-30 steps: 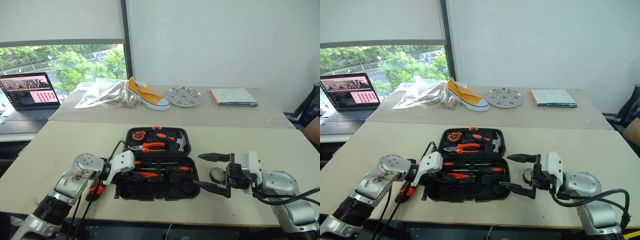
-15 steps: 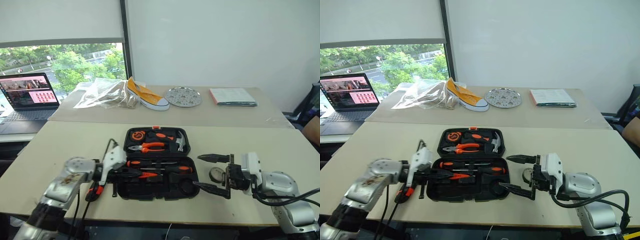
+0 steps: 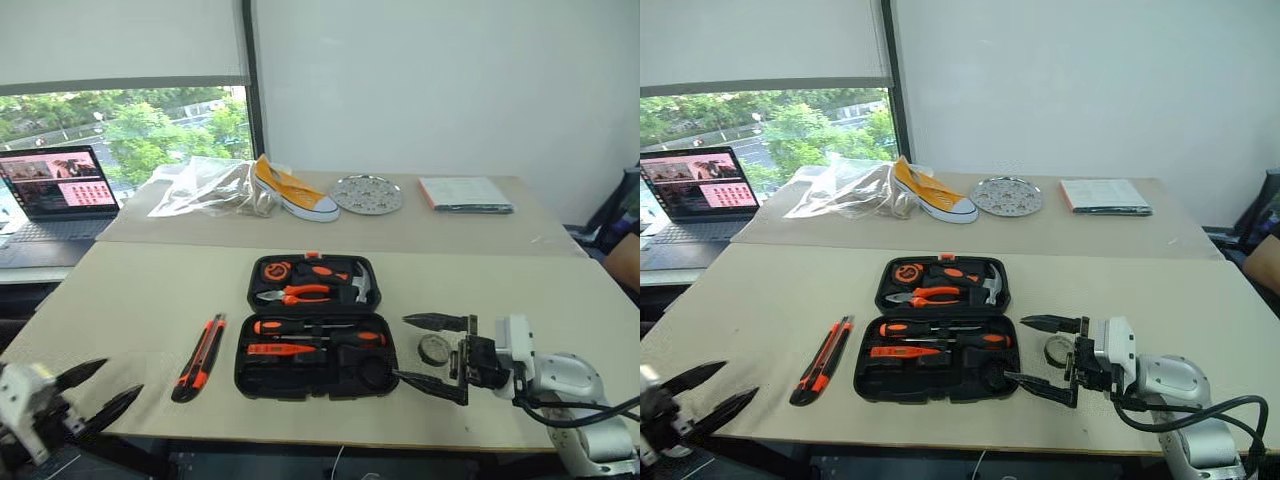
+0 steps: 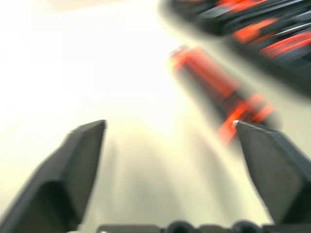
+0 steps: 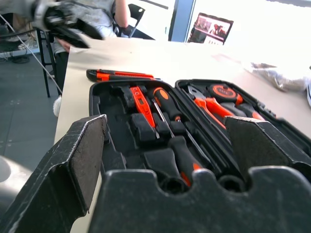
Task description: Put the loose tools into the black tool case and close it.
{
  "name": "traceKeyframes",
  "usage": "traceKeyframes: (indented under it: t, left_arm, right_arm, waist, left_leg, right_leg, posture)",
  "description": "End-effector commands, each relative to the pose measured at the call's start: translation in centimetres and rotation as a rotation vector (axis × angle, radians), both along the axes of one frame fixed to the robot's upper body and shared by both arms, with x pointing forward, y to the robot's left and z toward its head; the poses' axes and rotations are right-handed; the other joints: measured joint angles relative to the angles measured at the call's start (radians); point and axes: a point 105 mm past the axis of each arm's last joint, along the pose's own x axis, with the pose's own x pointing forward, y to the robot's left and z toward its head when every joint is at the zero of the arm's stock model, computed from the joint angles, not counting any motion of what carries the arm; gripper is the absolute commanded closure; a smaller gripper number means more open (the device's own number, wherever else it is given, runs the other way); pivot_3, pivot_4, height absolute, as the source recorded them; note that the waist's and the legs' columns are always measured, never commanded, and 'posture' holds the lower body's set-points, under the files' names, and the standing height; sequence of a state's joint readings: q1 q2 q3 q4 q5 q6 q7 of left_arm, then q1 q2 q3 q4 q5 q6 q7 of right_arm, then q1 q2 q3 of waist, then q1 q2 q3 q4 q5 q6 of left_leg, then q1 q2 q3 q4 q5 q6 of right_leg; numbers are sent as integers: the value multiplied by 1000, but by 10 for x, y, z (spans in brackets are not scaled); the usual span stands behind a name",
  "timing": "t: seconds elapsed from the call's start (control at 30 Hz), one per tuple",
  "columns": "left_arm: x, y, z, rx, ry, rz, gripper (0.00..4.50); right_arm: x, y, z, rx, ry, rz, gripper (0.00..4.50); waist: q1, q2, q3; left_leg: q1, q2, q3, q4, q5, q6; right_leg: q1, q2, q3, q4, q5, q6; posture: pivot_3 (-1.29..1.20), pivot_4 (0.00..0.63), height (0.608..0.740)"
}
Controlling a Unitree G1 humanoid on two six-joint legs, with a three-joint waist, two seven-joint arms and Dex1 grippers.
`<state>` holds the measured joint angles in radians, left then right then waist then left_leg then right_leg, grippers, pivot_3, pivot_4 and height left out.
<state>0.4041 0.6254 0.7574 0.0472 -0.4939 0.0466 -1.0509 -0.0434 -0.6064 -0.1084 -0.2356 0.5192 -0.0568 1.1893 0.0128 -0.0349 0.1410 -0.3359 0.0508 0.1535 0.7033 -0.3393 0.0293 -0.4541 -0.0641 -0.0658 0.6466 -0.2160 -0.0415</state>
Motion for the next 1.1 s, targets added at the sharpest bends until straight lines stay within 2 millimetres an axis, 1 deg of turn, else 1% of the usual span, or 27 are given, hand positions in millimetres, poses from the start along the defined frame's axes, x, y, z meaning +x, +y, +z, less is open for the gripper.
traceKeyframes:
  t: [0.03,0.1,0.2,0.23,0.3,0.33,0.43,0.53,0.6,0.67,0.77,0.83,0.9,0.93,0.97,1.03,1.07,1.1]
  left_arm:
    - [0,-7,10,25,-24,-7,11]
    - [5,-22,12,-5,-19,-49,11]
    - [28,-45,19,-56,0,-48,11]
    - [34,-52,17,-71,41,-42,11]
    - [50,-75,14,-76,106,-44,11]
    - [57,-85,14,-74,118,-45,11]
    - [71,-104,13,-76,136,-38,11]
    - [78,-117,5,-78,173,-31,11]
    - [78,-124,-5,-64,214,-25,11]
    - [78,-125,-11,-45,234,-18,11]
    - [76,-137,-18,-94,282,-53,11]
    - [71,-142,-25,-83,326,-77,532]
    - [68,-139,-28,-72,342,-73,1156]
    - [68,-137,-28,-70,339,-74,1486]
    - [67,-134,-27,-68,337,-74,1929]
    - [69,-123,-19,-63,292,-92,2682]
    - [68,-121,-12,-65,272,-140,2773]
    - [67,-119,-5,-69,243,-193,2768]
  right_arm:
    - [-2,0,5,8,-29,18,0]
    - [-2,1,5,12,-15,29,0]
    - [1,2,8,13,-13,39,0]
    - [2,2,8,13,-14,41,0]
    - [4,2,10,11,-20,42,0]
    - [5,2,11,10,-24,42,0]
    - [7,3,12,8,-31,44,0]
    - [7,4,11,5,-35,42,0]
    - [6,3,11,4,-39,36,0]
    - [6,3,12,4,-41,32,0]
    - [7,3,13,9,-45,18,0]
    - [6,2,13,8,-45,16,0]
    - [6,2,12,8,-43,15,0]
    - [6,3,12,8,-42,13,0]
    - [6,3,12,9,-42,12,0]
    - [5,4,11,11,-40,10,0]
    - [5,4,11,11,-39,10,0]
    - [5,4,11,12,-39,9,0]
  waist:
    - [4,0,0]
    - [4,0,0]
    - [3,0,0]
    - [4,0,0]
    - [1,0,0]
    - [-1,0,0]
    - [-4,0,0]
    - [-10,0,0]
    - [-12,0,0]
    - [-11,0,0]
    - [-6,0,0]
    - [-3,1,0]
    - [-2,1,-1]
    - [-2,1,-1]
    - [-2,2,-1]
    - [-3,2,-1]
    - [-4,2,-1]
    - [-5,2,-1]
  left_leg:
    - [0,0,0,0,0,0]
    - [0,-2,0,0,0,2]
    - [0,-3,0,0,1,2]
    - [0,-3,0,0,1,2]
    - [0,-3,-1,0,2,1]
    - [1,-3,-1,0,4,-3]
    - [1,-4,-1,0,5,-4]
    - [1,-4,-1,-1,6,-6]
    - [2,-4,-1,-2,6,-7]
    - [3,-4,-1,-5,7,-7]
    - [3,-4,-2,-5,7,-8]
    - [3,-4,-2,-5,7,-7]
    - [3,-4,-2,-5,7,-7]
    - [3,-5,-2,-5,7,-7]
    - [3,-5,-2,-5,7,-7]
    - [3,-5,-2,-5,7,-7]
    - [3,-5,-2,-5,7,-7]
    - [3,-4,-2,-5,7,-7]
  right_leg:
    - [0,-1,-1,0,0,0]
    - [1,-5,-2,0,0,0]
    - [1,-9,-2,0,1,1]
    - [2,-10,-2,0,1,1]
    - [2,-9,-2,0,2,2]
    - [3,-8,-1,0,2,2]
    - [3,-6,0,0,2,2]
    - [3,-5,1,0,2,2]
    - [3,-5,0,0,2,2]
    - [3,-5,0,0,2,2]
    - [3,-4,0,-1,2,2]
    - [3,-5,0,0,1,2]
    - [3,-5,1,0,1,2]
    - [3,-5,1,0,1,2]
    - [4,-6,1,0,1,2]
    - [4,-6,1,0,1,2]
    - [4,-6,1,0,1,2]
    - [4,-6,1,0,1,1]
  posture:
    - [0,150,740]
    - [0,150,740]
    - [0,150,740]
    - [0,150,740]
    - [0,150,740]
    - [0,150,740]
    - [0,150,740]
    - [0,150,740]
    - [0,150,740]
    - [0,150,740]
    - [0,150,740]
    - [0,150,740]
    - [0,150,740]
    - [0,150,740]
    - [0,150,740]
    - [0,150,740]
    - [0,150,740]
    - [0,150,740]
